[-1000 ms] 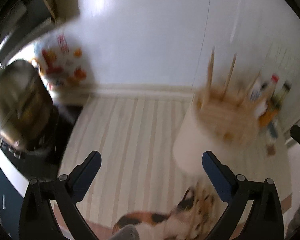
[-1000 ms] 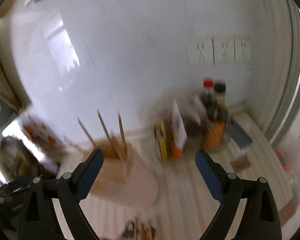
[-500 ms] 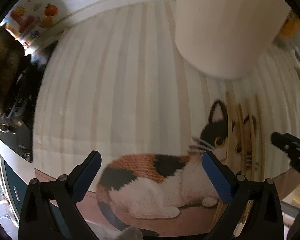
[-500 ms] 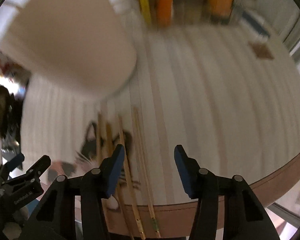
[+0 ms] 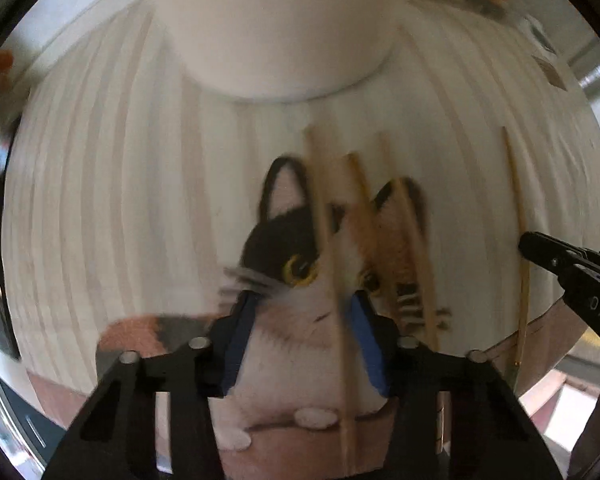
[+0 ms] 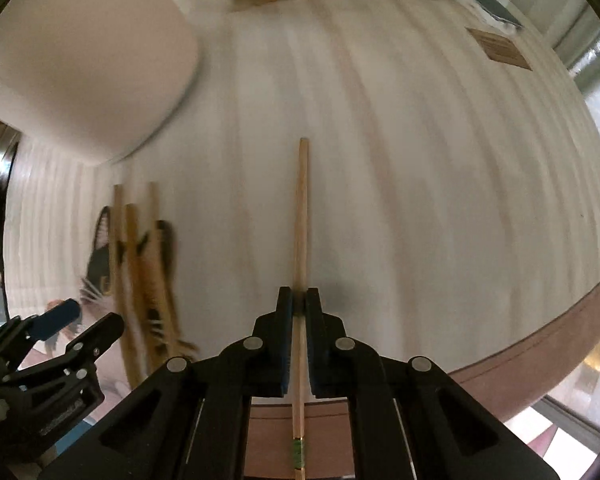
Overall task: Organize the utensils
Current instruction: 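Close the left tool on a chopstick while the right tool grasps another chopstick, then carry the left tool's chopstick into the pink holder and open while the right tool does likewise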
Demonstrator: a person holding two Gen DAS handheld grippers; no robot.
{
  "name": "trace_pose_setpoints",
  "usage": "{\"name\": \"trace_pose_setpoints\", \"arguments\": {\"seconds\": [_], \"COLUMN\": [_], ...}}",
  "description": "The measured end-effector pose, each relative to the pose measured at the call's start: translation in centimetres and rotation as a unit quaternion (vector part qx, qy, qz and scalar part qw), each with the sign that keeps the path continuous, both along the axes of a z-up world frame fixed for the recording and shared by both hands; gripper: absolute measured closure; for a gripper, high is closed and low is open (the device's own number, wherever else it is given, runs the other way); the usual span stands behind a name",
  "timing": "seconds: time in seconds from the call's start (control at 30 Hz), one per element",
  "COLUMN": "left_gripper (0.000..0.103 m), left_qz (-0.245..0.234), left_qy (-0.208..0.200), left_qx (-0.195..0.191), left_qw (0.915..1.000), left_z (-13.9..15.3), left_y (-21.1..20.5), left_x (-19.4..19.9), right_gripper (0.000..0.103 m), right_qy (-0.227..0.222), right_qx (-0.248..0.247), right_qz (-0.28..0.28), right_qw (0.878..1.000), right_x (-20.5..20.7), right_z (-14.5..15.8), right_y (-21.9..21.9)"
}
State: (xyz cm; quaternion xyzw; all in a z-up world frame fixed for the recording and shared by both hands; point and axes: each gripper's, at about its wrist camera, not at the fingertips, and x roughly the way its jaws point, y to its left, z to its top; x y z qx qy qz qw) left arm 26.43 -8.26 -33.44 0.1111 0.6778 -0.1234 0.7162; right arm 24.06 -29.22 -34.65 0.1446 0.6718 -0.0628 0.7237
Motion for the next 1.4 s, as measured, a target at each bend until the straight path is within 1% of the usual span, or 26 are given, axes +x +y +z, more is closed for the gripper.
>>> {"name": "trace_pose_setpoints", "arguments": {"seconds": [0.03,0.07,0.1,0.2,0.27,0.3,0.43,0.47,0.5,0.53,0.63,0.67,0.7,0.77,0.87,0.93,0.97,1.03,1.1,1.2,1.4], "left_gripper": [0.08,0.09,0.097,0.098,0.098,0.098,0.098,0.098,0.098,0.098,0.098,0.098,0.095,0.094,0.094,0.094,0.094,0.094,0.094,0.093,0.093], "left_qz": [-0.003,-0.005,-0.008,0.0,0.014,0.024,0.074,0.088,0.1,0.108,0.117,0.115,0.114,0.115,0.116,0.114,0.112,0.111,0.11,0.108,0.109], "left_qy": [0.001,0.001,0.0,-0.002,0.0,0.003,0.021,0.027,0.031,0.035,0.039,0.039,0.038,0.033,0.025,0.023,0.022,0.021,0.02,0.019,0.021], "left_qx": [-0.003,-0.001,0.0,0.003,0.006,0.004,-0.006,-0.011,-0.016,-0.021,-0.029,-0.026,-0.024,-0.022,-0.02,-0.016,-0.013,-0.01,-0.006,-0.002,0.001], "left_qw": [1.0,1.0,1.0,1.0,0.9999,0.9997,0.997,0.9957,0.9944,0.9933,0.992,0.9923,0.9925,0.9926,0.9928,0.9931,0.9933,0.9936,0.9937,0.994,0.9938], "left_z": [0.0,0.1,0.2,0.3,0.3,0.1,0.0,0.0,0.0,-0.1,-0.1,-0.1,0.0,0.0,0.3,0.1,0.2,0.1,-0.3,-0.9,-1.3], "left_y": [-0.3,-0.4,-0.5,-0.1,0.9,2.2,5.6,6.5,7.5,8.3,9.3,9.4,9.7,9.5,8.8,8.4,8.3,8.1,7.5,6.6,5.5], "left_x": [-0.1,-0.2,-0.3,-0.6,-0.7,-0.7,-1.2,-1.4,-1.6,-1.7,-1.8,-1.9,-1.6,-0.9,-0.4,-0.4,-0.2,0.0,0.6,1.3,2.6], "right_gripper": [0.097,0.097,0.097,0.096,0.096,0.096,0.096,0.096,0.096,0.096,0.096,0.096,0.096,0.096,0.096,0.096,0.096,0.095,0.095,0.094,0.094], "right_qy": [0.001,0.004,0.004,0.006,0.009,0.01,0.012,0.013,0.014,0.015,0.021,0.023,0.024,0.03,0.038,0.046,0.049,0.055,0.057,0.059,0.057], "right_qx": [0.002,0.003,0.004,-0.008,-0.015,-0.017,-0.021,-0.013,-0.009,0.001,0.019,0.013,0.006,-0.009,-0.011,-0.011,-0.011,-0.014,-0.019,-0.022,-0.032], "right_qz": [-0.002,-0.006,-0.008,-0.003,0.002,0.002,0.004,0.008,0.011,0.017,0.041,0.054,0.062,0.073,0.079,0.087,0.088,0.093,0.098,0.101,0.11], "right_qw": [1.0,1.0,1.0,1.0,1.0,1.0,1.0,1.0,1.0,1.0,0.999,0.998,0.998,0.997,0.996,0.995,0.995,0.994,0.993,0.993,0.992], "right_x": [0.1,0.0,0.0,0.3,0.3,0.4,0.7,0.8,1.3,1.5,2.1,2.2,2.3,2.7,3.2,2.7,3.8,3.9,3.8,3.7,3.3], "right_z": [0.0,0.1,0.2,0.5,0.5,0.7,1.1,1.2,0.7,0.8,0.8,0.9,1.0,1.1,1.3,1.3,1.3,1.7,1.1,1.1,0.2], "right_y": [-0.5,-1.0,-1.2,-1.6,-1.4,-1.4,-0.7,-0.6,0.8,1.3,3.0,3.6,4.1,4.6,4.9,4.0,4.6,4.0,5.5,5.5,8.1]}}
